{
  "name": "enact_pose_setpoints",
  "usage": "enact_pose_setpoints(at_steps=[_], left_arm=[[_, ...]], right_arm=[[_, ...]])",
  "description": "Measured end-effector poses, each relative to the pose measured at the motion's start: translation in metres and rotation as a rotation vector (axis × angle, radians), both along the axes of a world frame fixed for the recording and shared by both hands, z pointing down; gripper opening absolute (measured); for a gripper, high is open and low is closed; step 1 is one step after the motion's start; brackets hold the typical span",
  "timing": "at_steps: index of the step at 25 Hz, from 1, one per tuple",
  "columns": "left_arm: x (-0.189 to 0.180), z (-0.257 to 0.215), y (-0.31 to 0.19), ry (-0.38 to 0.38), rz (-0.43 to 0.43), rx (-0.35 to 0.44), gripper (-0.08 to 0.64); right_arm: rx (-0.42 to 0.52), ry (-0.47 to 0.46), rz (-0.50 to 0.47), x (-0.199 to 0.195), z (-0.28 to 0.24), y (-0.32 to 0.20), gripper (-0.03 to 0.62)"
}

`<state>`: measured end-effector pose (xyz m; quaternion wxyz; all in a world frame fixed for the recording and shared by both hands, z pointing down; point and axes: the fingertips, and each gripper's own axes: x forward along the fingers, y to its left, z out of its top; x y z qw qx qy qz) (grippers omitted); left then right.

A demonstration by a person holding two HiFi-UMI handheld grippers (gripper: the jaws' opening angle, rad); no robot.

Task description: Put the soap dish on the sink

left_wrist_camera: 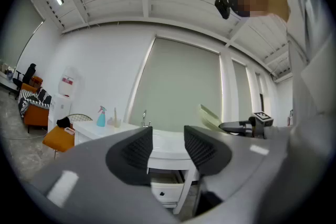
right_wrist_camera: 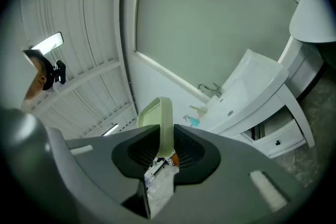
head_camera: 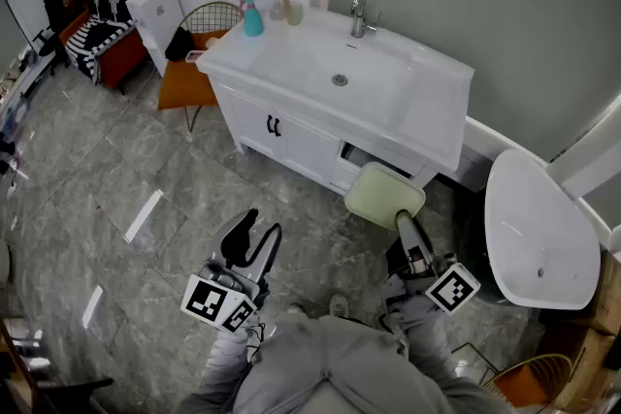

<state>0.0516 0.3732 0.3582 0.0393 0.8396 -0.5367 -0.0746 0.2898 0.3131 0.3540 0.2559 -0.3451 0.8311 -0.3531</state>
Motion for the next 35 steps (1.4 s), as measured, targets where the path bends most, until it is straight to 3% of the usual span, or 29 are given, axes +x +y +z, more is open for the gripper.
enact_pose_setpoints(at_steps=[17, 35], left_arm=[[-0.009, -0.001, -0.004, 0.010, -0.015, 0.010, 0.201], [-0.079, 0.008, -0.005, -0.002, -0.019, 0.007, 0.201]], right_arm=[[-0.007, -0.004, -0.010, -0.010, 0.000, -0.009, 0.074], [-0.012, -0.050, 0.000, -0.078, 0.004, -0.019, 0.074]])
